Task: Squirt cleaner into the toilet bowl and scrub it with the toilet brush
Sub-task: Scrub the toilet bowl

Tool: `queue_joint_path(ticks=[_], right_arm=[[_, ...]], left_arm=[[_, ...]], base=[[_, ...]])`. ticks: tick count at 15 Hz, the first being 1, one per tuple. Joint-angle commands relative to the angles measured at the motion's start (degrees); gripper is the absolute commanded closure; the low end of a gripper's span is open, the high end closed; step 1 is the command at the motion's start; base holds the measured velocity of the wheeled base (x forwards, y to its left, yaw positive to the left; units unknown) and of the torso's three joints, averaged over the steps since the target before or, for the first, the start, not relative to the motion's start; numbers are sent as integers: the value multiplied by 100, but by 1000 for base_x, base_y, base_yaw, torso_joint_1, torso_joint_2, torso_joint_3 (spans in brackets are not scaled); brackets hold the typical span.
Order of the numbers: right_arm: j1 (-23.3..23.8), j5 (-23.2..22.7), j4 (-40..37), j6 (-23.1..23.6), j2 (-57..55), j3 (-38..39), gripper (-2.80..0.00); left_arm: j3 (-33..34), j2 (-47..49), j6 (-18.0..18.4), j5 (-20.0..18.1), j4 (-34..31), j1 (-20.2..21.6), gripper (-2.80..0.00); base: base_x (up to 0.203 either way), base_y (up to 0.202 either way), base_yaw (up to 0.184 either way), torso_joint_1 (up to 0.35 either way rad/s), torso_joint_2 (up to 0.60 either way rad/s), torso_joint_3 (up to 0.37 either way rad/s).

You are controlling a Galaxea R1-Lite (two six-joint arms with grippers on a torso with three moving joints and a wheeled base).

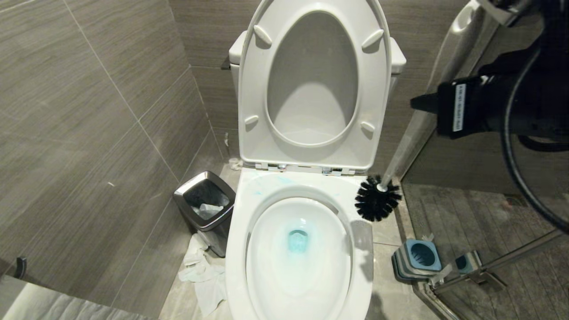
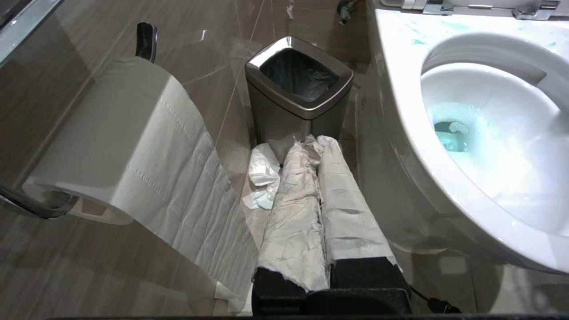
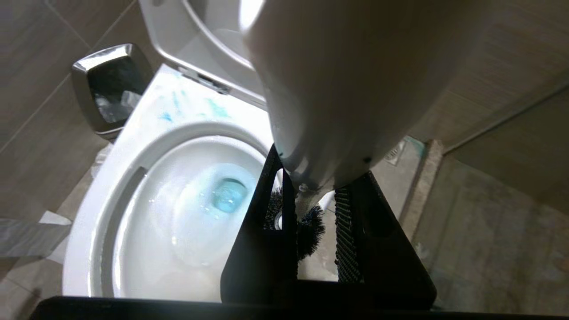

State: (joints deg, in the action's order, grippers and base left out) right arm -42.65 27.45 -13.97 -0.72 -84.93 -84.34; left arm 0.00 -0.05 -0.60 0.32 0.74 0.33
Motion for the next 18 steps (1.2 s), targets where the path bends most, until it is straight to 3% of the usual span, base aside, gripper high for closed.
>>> queue_joint_path(ticks=[1,6,12,15,18], right_arm=[[-148,25,86,-16,-575,-102,0],[-479,5,132,-798,-1694,-422,0],[-454,-253,140,-1472,-3253,-1059,0],[-210,-247,370,-1430,-3856,-1458,0],[-12,-240,872,-1006,-4215,-1623,0]], left_arm=[[44,4,-2,3,3,2,0],[44,-4,-2,3,5,2,0],[44,4,11,3,5,2,0],[44,1,7,3,-4,2,0],[44,2,7,3,-4,2,0]], base=[[0,0,0,0,0,0],[0,0,0,0,0,0],[0,0,0,0,0,0],[0,0,0,0,0,0],[0,0,0,0,0,0]])
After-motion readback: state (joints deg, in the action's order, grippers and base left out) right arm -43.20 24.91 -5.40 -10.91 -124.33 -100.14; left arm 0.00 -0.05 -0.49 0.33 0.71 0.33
